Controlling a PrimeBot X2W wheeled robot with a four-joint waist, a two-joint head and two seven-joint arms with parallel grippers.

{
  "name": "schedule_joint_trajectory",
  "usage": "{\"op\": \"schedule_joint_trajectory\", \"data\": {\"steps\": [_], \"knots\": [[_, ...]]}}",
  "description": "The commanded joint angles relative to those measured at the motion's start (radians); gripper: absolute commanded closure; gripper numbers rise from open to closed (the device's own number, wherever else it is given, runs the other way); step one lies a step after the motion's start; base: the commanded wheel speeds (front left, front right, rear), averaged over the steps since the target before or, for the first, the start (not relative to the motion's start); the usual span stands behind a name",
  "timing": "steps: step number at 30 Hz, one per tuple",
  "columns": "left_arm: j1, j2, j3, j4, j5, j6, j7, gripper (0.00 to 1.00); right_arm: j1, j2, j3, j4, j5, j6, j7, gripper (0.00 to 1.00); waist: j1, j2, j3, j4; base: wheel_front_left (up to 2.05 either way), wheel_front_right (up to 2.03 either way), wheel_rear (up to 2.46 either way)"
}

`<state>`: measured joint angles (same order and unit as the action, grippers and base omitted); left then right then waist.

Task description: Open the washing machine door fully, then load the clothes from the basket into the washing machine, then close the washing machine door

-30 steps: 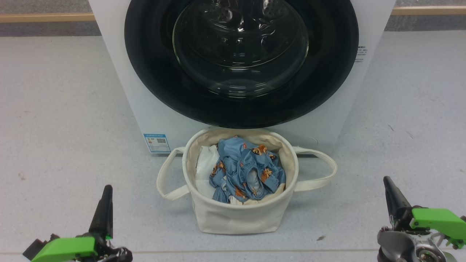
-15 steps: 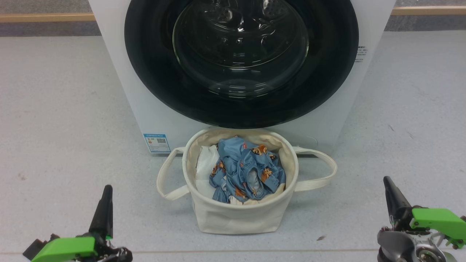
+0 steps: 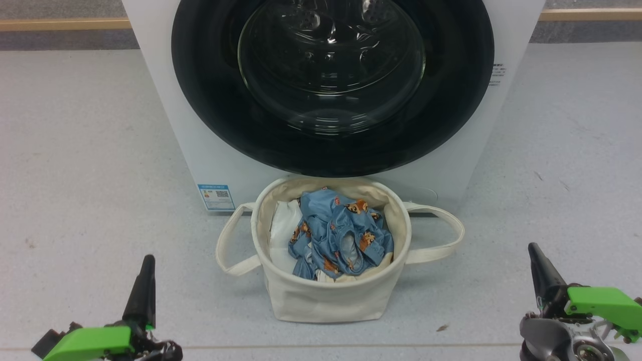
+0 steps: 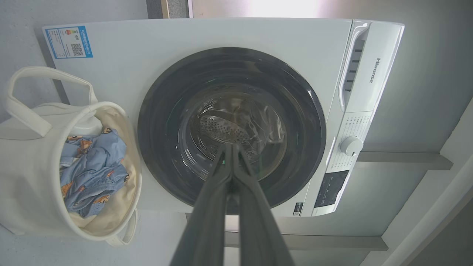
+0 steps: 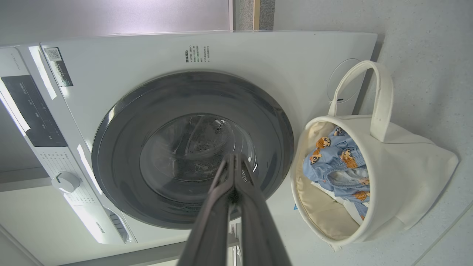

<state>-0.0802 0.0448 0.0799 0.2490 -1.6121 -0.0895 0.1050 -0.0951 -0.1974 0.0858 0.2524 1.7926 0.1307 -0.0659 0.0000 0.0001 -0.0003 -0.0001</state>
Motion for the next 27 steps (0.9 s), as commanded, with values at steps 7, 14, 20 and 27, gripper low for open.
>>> {"op": "schedule_joint_trajectory", "data": {"steps": [7,14,20,27], "knots": [[-0.029,0.006,0.035,-0.036,0.004,-0.008,0.008,1.00,-0.017,-0.020,0.021,-0.029,0.007,0.000,0.001,1.00,0.0000,-0.0001,0.000,0.000,0.00,0.00,0.00],[-0.029,0.006,0.035,-0.036,0.004,-0.008,0.008,1.00,-0.017,-0.020,0.021,-0.029,0.007,0.000,0.001,1.00,0.0000,-0.0001,0.000,0.000,0.00,0.00,0.00],[0.011,-0.003,-0.003,0.045,0.000,0.002,-0.001,0.00,0.010,0.010,0.004,0.042,0.000,0.000,0.000,0.00,0.0000,-0.0001,0.000,0.000,0.00,0.00,0.00],[-0.003,0.002,0.003,0.044,0.002,0.010,-0.005,0.00,-0.009,0.019,0.002,0.053,0.001,0.000,-0.008,0.00,0.0008,-0.0001,-0.001,0.006,0.00,0.00,0.00]]}}
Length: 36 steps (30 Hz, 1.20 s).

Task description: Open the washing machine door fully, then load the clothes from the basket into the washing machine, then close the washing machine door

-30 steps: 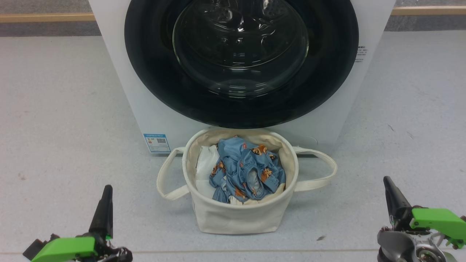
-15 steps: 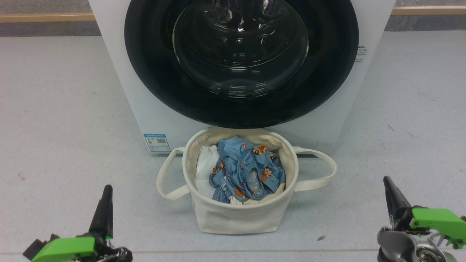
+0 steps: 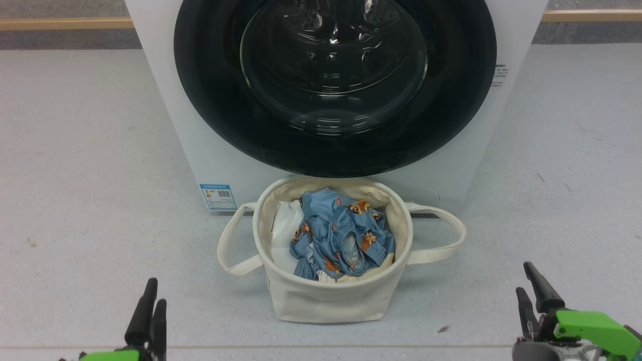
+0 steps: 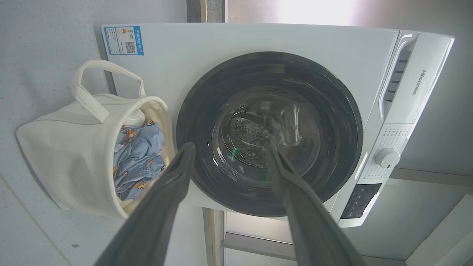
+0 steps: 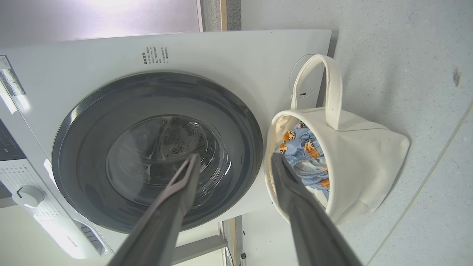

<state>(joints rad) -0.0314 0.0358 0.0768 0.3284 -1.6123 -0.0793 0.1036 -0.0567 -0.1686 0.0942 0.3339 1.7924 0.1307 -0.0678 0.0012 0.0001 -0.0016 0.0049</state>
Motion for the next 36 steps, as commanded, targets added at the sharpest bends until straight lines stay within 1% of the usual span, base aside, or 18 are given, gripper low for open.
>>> {"op": "schedule_joint_trajectory", "data": {"steps": [1,8,20,25,28,33,36], "knots": [[-0.054,0.012,0.007,-0.036,0.003,0.001,-0.005,0.00,-0.050,-0.009,-0.006,-0.028,0.001,0.000,-0.007,0.00,-0.0007,-0.0001,0.000,0.001,0.00,0.00,0.00],[-0.073,0.021,0.009,-0.042,0.013,0.012,-0.011,0.00,-0.071,-0.004,-0.009,-0.040,-0.014,0.000,-0.017,0.00,-0.0011,-0.0001,0.000,0.007,0.00,0.00,0.00],[-0.099,0.045,-0.004,-0.067,0.056,0.003,-0.025,0.00,-0.097,-0.007,0.006,-0.069,-0.083,0.000,-0.037,0.00,-0.0011,-0.0001,-0.003,0.017,0.00,0.00,0.00],[-0.109,0.067,-0.024,-0.079,0.110,-0.003,-0.042,0.00,-0.112,-0.022,0.030,-0.084,-0.180,0.000,-0.047,0.00,-0.0011,-0.0001,-0.004,0.022,0.00,0.00,0.00],[-0.115,0.085,-0.038,-0.082,0.153,-0.007,-0.057,0.00,-0.123,-0.029,0.040,-0.091,-0.262,0.000,-0.052,0.00,-0.0011,-0.0001,-0.004,0.025,0.00,0.00,0.00],[-0.127,0.127,-0.085,-0.078,0.270,-0.010,-0.096,0.00,-0.135,-0.032,0.060,-0.093,-0.405,0.000,-0.060,0.00,-0.0011,-0.0001,-0.004,0.030,0.00,0.00,0.00],[-0.136,0.152,-0.121,-0.067,0.358,-0.002,-0.114,0.00,-0.142,-0.032,0.073,-0.087,-0.482,0.000,-0.065,0.00,-0.0011,-0.0001,-0.005,0.033,0.00,0.00,0.00]]}}
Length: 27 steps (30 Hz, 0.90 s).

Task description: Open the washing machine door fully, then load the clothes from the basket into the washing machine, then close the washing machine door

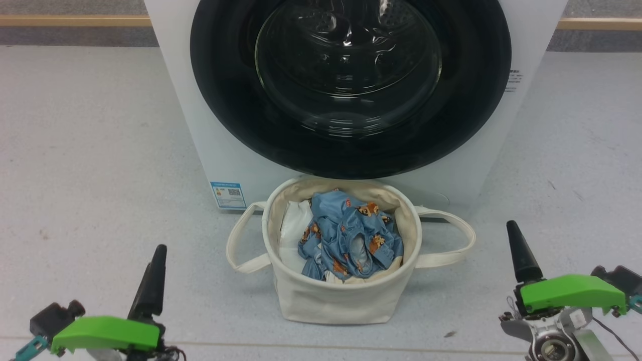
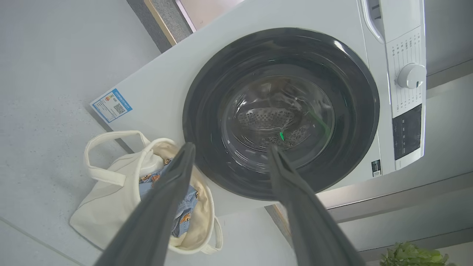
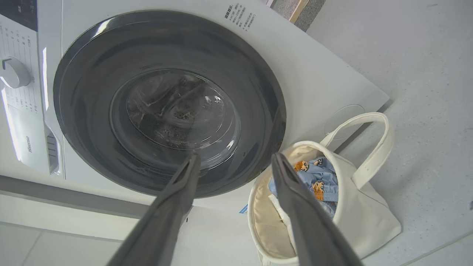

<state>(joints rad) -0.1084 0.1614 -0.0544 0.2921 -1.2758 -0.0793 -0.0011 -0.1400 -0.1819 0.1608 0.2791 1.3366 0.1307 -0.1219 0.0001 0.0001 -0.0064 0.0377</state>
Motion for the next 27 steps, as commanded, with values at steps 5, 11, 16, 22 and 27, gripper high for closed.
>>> {"op": "schedule_joint_trajectory", "data": {"steps": [5,11,16,22,27], "knots": [[-0.076,0.041,-0.024,-0.009,0.111,0.010,-0.031,0.00,-0.070,-0.014,0.017,-0.029,-0.129,0.000,-0.019,0.00,0.0000,-0.0001,0.000,0.006,0.00,0.00,0.00],[-0.097,0.050,-0.038,0.008,0.172,0.010,-0.051,0.00,-0.081,-0.013,0.030,-0.025,-0.225,0.000,-0.028,0.00,0.0000,-0.0001,-0.001,0.013,0.00,0.00,0.00],[-0.111,0.060,-0.044,0.017,0.213,0.006,-0.066,0.00,-0.090,-0.013,0.040,-0.024,-0.290,0.000,-0.036,0.00,0.0000,-0.0001,-0.002,0.018,0.00,0.00,0.00],[-0.126,0.077,-0.061,0.026,0.273,0.000,-0.084,0.00,-0.103,-0.013,0.051,-0.024,-0.369,0.000,-0.045,0.00,0.0000,-0.0001,-0.003,0.025,0.00,0.00,0.00],[-0.138,0.092,-0.073,0.034,0.324,-0.002,-0.098,0.00,-0.113,-0.013,0.058,-0.024,-0.433,0.000,-0.053,0.00,0.0000,-0.0001,-0.005,0.031,0.00,0.00,0.00]]}}
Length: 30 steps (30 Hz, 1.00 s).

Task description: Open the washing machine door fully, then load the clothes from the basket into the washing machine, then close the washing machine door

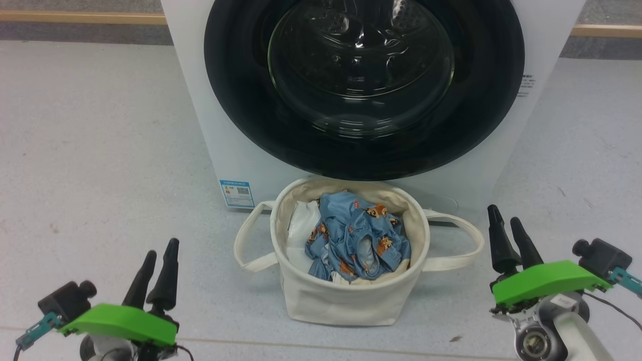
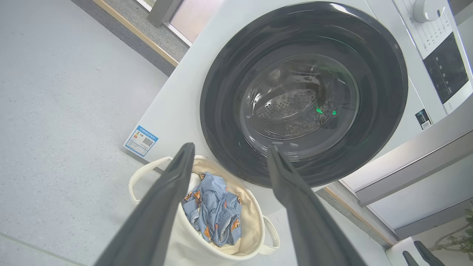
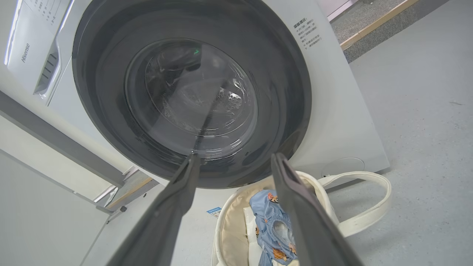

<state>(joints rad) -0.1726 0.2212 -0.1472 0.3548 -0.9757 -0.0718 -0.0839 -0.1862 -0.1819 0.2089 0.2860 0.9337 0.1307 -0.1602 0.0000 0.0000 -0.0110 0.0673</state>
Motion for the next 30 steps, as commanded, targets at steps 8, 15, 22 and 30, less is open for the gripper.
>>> {"op": "schedule_joint_trajectory", "data": {"steps": [8,15,22,30], "knots": [[-0.090,0.052,0.007,-0.018,0.098,-0.006,-0.036,0.00,-0.082,-0.015,0.024,-0.024,-0.119,0.000,-0.026,0.00,0.0001,0.0000,-0.002,0.008,0.00,0.00,0.00],[-0.108,0.070,-0.005,-0.010,0.172,-0.004,-0.057,0.00,-0.097,-0.015,0.032,-0.018,-0.209,0.000,-0.037,0.00,0.0001,0.0000,-0.004,0.016,0.00,0.00,0.00],[-0.123,0.090,-0.019,-0.002,0.244,-0.001,-0.077,0.00,-0.110,-0.015,0.031,-0.006,-0.303,0.000,-0.048,0.00,0.0001,0.0000,-0.006,0.023,0.00,0.00,0.00],[-0.140,0.117,-0.031,0.002,0.333,0.000,-0.103,0.00,-0.127,-0.011,0.012,-0.001,-0.422,0.000,-0.062,0.00,0.0001,0.0000,-0.008,0.030,0.00,0.00,0.00]]}}
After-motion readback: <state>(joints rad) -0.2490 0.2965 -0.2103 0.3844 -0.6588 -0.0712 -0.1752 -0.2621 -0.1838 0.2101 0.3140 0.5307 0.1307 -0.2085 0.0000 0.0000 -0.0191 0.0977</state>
